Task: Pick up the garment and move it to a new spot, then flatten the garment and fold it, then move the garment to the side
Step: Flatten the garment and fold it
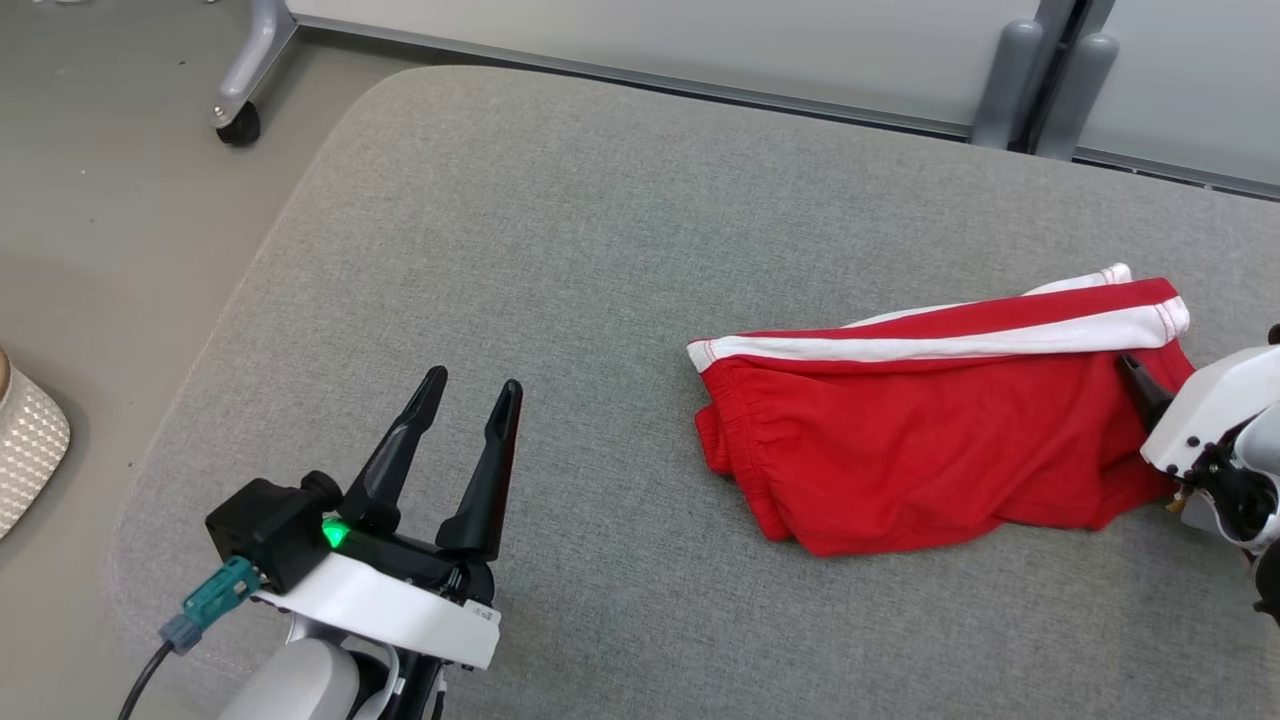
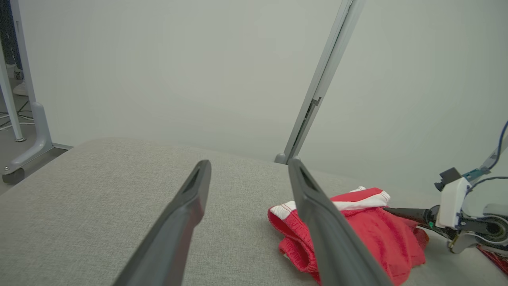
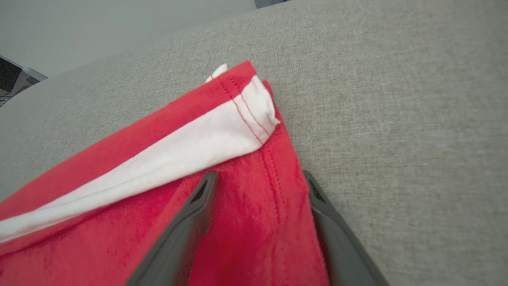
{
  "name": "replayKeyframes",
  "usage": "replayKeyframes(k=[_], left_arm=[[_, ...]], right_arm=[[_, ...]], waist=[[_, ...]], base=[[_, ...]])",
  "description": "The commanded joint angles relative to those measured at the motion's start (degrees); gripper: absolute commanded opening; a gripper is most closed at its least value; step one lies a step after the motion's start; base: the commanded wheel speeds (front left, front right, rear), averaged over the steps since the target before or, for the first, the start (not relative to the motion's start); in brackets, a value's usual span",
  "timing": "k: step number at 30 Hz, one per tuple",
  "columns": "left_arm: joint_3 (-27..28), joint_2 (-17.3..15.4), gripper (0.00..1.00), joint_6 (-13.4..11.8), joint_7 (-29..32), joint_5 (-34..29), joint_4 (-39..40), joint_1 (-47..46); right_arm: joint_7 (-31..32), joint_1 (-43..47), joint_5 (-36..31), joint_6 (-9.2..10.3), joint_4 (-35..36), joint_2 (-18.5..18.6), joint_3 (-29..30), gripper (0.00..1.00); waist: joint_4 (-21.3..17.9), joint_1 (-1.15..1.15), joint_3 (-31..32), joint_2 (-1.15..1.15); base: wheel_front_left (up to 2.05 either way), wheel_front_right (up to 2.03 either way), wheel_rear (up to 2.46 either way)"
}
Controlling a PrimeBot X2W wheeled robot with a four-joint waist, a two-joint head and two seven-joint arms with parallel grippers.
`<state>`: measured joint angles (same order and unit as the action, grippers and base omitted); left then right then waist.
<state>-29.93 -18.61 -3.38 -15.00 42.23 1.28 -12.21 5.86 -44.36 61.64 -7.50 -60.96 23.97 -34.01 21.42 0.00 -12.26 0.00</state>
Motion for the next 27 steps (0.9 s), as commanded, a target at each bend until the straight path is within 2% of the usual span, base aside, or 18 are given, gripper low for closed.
replayKeyframes(k=[1, 2, 3, 4, 5, 6, 7, 14, 19, 27], left_arm=[[0.38, 0.52, 1.00, 0.57, -0.21, -0.96, -0.58, 0.51], [0.46, 0.89, 1.00, 0.85, -0.19, -1.39, -0.85, 0.58], [0.59, 1.18, 1.00, 1.05, -0.16, -1.74, -1.10, 0.64], [0.75, 1.48, 1.00, 1.34, -0.16, -2.11, -1.32, 0.72], [0.75, 1.48, 1.00, 1.34, -0.16, -2.11, -1.32, 0.72], [0.90, 1.77, 1.00, 1.36, -0.16, -2.38, -1.53, 0.81], [1.00, 2.22, 1.00, 1.93, -0.15, -2.91, -1.94, 0.91], [0.71, 2.95, 1.00, 2.61, -0.15, -4.09, -3.47, 1.55], [-0.03, 2.93, 1.00, 2.48, 0.00, -4.66, -4.32, 2.88], [-0.91, 2.59, 1.00, 1.36, 0.58, -4.87, -3.93, 5.04]], right_arm=[[1.06, 0.02, 1.39, -0.01, -0.32, -0.72, -0.01, 1.00], [1.34, -0.15, 1.98, -0.01, -0.13, -1.17, 0.11, 1.00], [1.78, -0.17, 2.39, -0.01, 0.18, -1.51, -0.02, 0.95], [2.28, -0.15, 2.72, -0.01, 0.56, -1.85, -0.37, 0.49], [2.28, -0.15, 2.72, -0.01, 0.56, -1.85, -0.37, 0.49], [2.16, -0.35, 2.90, -0.01, 1.06, -1.97, -0.71, 0.11], [1.10, -0.91, 3.11, -0.01, 1.75, -1.86, -1.01, 0.00], [-4.30, 0.84, 4.12, -0.01, 2.83, -1.91, -1.42, 0.00], [-7.27, 4.49, 6.12, 0.00, 4.53, -1.60, -1.63, 0.00], [-11.61, 11.17, 8.57, -0.01, 7.25, 0.91, -2.19, 0.00]], waist=[[0.43, 0.00, -0.43, 0.00], [0.47, 0.00, -0.55, 0.00], [0.46, 0.00, -0.64, 0.00], [0.39, 0.00, -0.70, 0.00], [0.39, 0.00, -0.70, 0.00], [0.24, 0.00, -0.72, 0.00], [-0.27, 0.00, -0.55, 0.00], [-2.85, 0.00, 2.27, 0.00], [-6.68, 0.00, 5.69, 0.00], [-12.98, 0.00, 9.97, 0.00]], base=[[0.00, 0.00, 0.00], [0.00, 0.00, 0.00], [0.00, 0.00, 0.00], [0.00, 0.00, 0.00], [0.00, 0.00, 0.00], [0.00, 0.00, 0.00], [0.00, 0.00, 0.00], [0.00, 0.00, 0.00], [0.00, 0.00, 0.00], [0.00, 0.00, 0.00]])
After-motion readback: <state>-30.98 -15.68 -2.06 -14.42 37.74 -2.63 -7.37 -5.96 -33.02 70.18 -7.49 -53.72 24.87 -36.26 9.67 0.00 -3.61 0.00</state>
